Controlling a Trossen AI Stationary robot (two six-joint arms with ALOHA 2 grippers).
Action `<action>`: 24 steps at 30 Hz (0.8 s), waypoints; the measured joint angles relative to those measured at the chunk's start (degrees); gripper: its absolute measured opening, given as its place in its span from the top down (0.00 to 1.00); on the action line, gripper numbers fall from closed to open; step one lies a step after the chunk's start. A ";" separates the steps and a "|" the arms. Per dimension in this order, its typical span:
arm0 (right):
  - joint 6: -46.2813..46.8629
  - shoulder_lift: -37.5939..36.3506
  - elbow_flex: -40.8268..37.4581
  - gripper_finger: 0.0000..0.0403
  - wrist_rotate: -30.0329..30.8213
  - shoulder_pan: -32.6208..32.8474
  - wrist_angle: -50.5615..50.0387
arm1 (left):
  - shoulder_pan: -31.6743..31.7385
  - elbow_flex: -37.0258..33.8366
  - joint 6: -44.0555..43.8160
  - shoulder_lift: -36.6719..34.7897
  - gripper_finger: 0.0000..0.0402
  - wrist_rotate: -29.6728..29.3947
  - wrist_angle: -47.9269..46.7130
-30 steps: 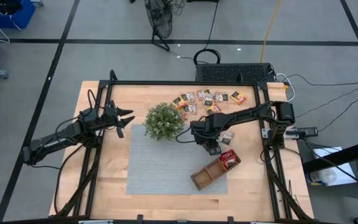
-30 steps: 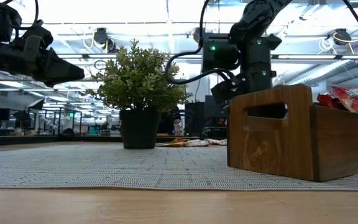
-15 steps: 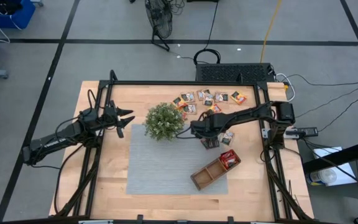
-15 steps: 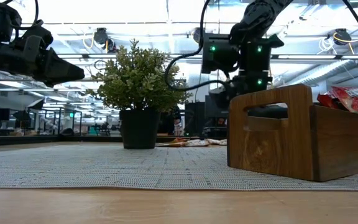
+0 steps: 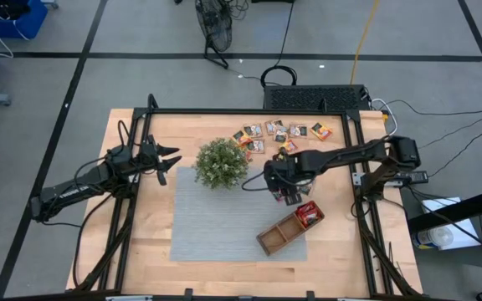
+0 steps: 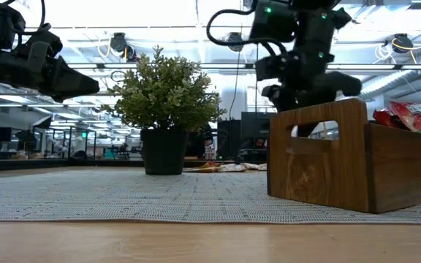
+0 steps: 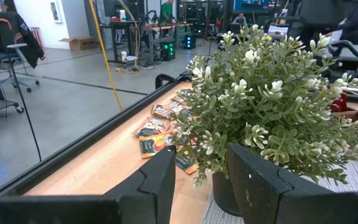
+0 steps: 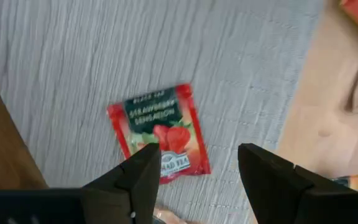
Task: Pick & Place Tea
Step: Put the strawberry tea sachet into the brown organizer
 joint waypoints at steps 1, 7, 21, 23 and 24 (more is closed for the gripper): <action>-0.21 0.01 -0.70 0.50 -0.01 0.32 0.34 | -0.01 -0.01 0.00 0.01 0.63 0.00 0.00; 1.62 0.68 -7.05 0.43 -2.96 1.09 6.51 | 0.00 -0.01 0.00 -0.01 0.63 -0.02 0.00; 1.36 0.88 -9.37 0.36 -2.94 0.74 10.30 | 0.00 0.00 0.00 -0.01 0.63 0.00 0.00; 1.13 1.10 -9.37 0.36 -2.96 0.57 10.92 | -0.01 -0.01 0.00 0.01 0.63 0.00 0.00; 1.16 1.19 -9.37 0.36 -2.98 0.48 10.94 | -0.01 -0.01 0.00 0.00 0.63 -0.01 0.00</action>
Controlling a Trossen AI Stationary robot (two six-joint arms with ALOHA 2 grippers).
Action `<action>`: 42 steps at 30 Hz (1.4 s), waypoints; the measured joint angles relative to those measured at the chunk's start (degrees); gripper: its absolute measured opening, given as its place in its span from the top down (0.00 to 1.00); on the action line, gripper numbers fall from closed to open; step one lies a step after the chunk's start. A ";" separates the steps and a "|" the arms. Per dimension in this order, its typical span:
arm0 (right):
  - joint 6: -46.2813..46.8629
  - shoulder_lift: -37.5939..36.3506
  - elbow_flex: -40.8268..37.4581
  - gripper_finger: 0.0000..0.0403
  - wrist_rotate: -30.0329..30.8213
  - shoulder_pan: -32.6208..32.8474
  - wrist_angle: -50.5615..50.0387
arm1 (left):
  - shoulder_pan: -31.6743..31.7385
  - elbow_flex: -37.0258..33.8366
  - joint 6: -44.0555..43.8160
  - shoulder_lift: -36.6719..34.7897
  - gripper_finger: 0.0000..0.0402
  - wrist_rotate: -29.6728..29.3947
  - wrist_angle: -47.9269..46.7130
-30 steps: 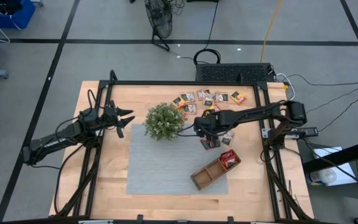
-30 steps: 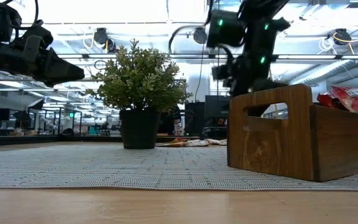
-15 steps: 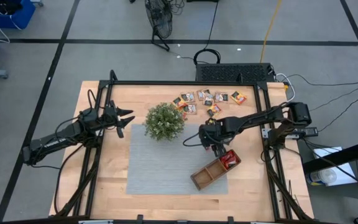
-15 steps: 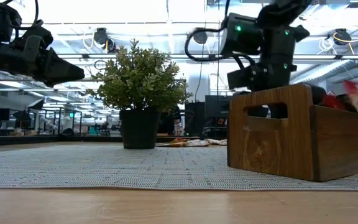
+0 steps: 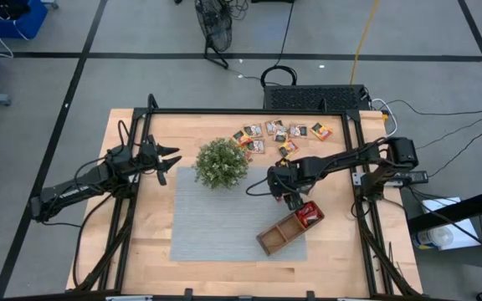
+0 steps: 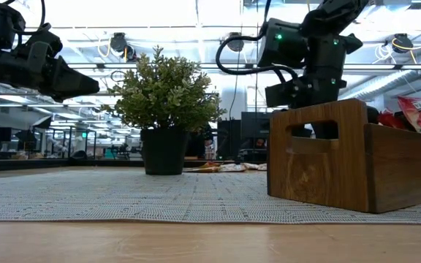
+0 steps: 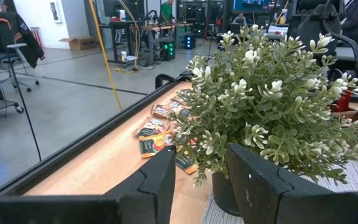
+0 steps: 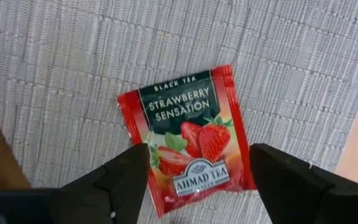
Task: Pick & Place Tea
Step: Put the strawberry tea sachet into the brown organizer
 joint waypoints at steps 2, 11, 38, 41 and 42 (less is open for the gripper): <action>0.00 0.60 0.00 0.36 -0.02 -0.27 0.26 | 0.01 0.00 0.00 0.00 0.63 0.01 0.00; -0.54 2.53 0.02 0.36 -0.33 -1.16 0.24 | 0.01 -0.01 0.00 -0.01 0.63 0.01 0.00; -0.15 2.53 4.09 0.44 13.40 -1.18 -2.13 | -0.01 0.01 0.00 -0.01 0.63 0.01 0.00; 2.53 2.53 6.35 0.43 9.87 -2.14 -5.48 | -0.01 0.00 0.00 0.00 0.63 0.01 0.00; 3.60 2.53 6.92 0.43 8.71 -2.79 -6.21 | -0.01 0.00 0.00 0.01 0.63 0.01 0.00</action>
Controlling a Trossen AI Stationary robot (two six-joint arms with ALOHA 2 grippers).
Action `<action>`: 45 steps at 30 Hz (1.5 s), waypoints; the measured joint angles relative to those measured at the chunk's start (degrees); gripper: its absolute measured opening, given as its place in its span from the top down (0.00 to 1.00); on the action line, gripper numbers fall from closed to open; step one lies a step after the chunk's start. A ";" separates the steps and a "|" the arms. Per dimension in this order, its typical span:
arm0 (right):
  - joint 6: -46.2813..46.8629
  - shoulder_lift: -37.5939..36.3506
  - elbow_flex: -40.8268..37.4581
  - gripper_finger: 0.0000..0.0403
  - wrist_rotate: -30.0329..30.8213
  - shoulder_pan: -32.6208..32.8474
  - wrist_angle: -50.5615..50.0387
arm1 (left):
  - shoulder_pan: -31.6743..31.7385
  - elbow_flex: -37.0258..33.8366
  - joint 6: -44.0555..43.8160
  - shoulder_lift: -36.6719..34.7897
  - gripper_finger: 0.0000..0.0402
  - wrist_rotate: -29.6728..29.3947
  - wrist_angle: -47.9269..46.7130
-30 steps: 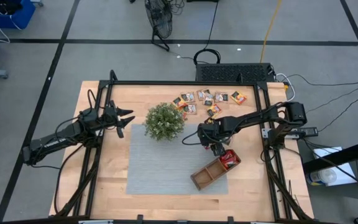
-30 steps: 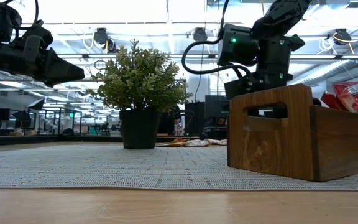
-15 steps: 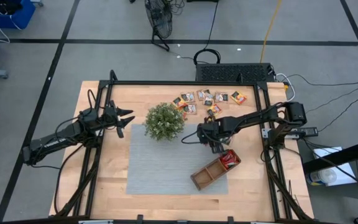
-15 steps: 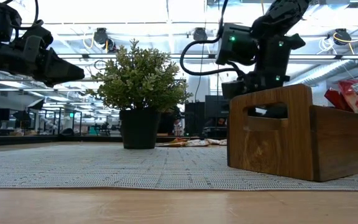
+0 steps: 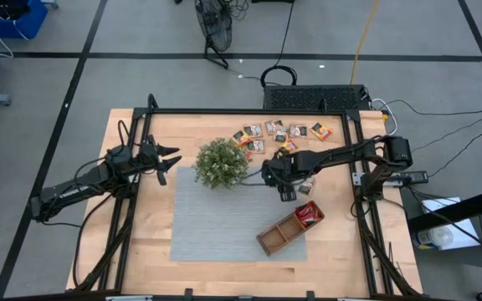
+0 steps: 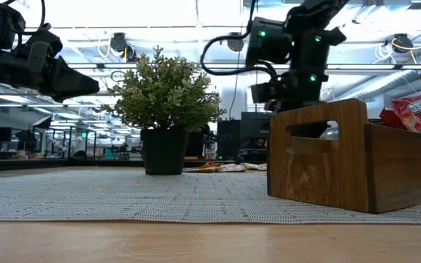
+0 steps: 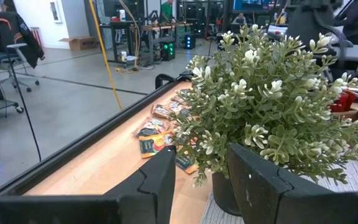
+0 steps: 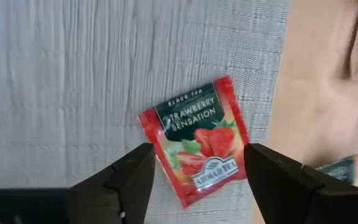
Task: Pick & Place Tea
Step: Put the strawberry tea sachet into the brown organizer
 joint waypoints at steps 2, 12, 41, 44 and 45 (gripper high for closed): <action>1.39 -0.02 0.62 0.42 -2.53 -1.53 -0.44 | 0.01 0.02 0.00 -0.01 0.63 0.00 0.00; -0.27 -0.02 -1.02 0.34 -5.49 -6.82 0.85 | 0.01 0.02 0.00 -0.01 0.63 0.00 0.00; -2.02 4.50 -1.37 0.46 -11.56 -7.61 1.97 | 0.02 0.02 0.00 0.00 0.63 -0.02 0.00; -1.85 4.64 -1.37 0.53 -11.56 -7.59 1.44 | 0.01 0.01 0.00 -0.02 0.63 0.00 0.00; -1.85 4.68 -1.37 0.55 -11.56 -7.61 1.30 | 0.02 0.02 0.00 -0.02 0.63 0.00 0.00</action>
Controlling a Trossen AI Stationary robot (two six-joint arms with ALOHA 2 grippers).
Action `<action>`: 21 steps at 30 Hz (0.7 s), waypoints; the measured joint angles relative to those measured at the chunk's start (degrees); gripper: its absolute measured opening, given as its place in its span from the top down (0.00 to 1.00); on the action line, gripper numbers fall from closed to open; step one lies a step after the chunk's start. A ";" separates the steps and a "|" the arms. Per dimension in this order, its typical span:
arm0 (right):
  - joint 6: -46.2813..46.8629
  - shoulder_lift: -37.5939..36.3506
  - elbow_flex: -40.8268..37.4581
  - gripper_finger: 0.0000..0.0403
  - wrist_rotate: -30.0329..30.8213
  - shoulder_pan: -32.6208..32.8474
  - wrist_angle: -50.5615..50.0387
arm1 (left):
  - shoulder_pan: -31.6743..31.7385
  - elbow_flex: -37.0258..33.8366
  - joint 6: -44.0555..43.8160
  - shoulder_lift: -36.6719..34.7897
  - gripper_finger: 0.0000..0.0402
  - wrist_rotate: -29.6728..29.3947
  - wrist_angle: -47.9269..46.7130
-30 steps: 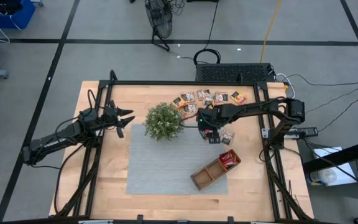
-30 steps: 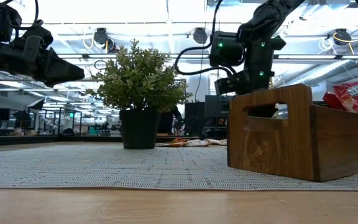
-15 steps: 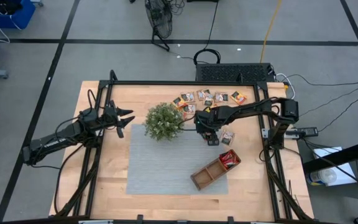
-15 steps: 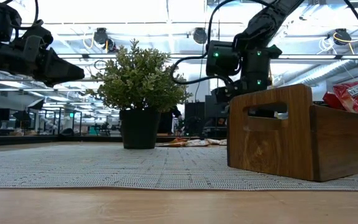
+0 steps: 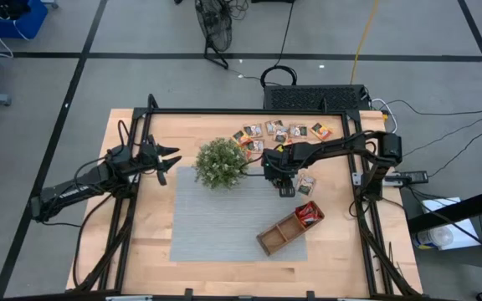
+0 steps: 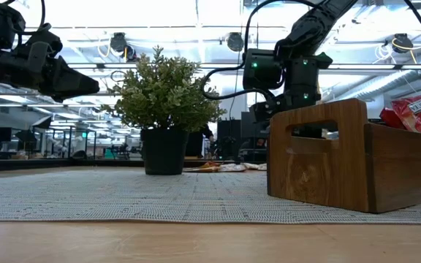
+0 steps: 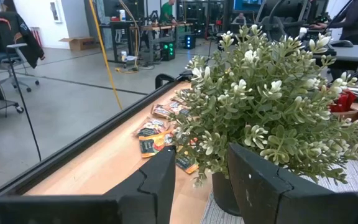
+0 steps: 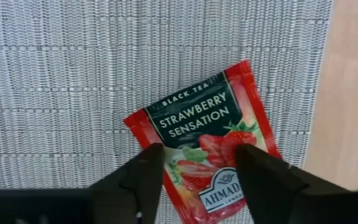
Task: Pick & Place Tea
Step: Put the strawberry tea sachet into the brown organizer
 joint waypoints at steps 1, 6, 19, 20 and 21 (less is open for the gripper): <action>0.00 0.00 0.00 0.58 -0.02 0.00 -0.10 | 0.00 0.00 0.00 0.00 0.63 -0.01 0.00; -0.17 0.04 -0.04 0.70 -0.03 0.02 -0.21 | -0.01 0.00 0.00 0.01 0.63 0.00 0.00; 3.81 -5.09 -0.33 0.97 0.97 0.11 -1.47 | 0.00 0.00 0.00 0.02 0.63 0.00 0.00; 4.31 -6.44 -0.29 0.96 1.89 0.11 -1.29 | 0.00 -0.02 0.00 0.02 0.63 0.00 0.00; 4.46 -7.61 -0.26 0.94 3.10 0.11 -1.35 | -0.02 0.00 0.00 0.02 0.63 0.00 0.00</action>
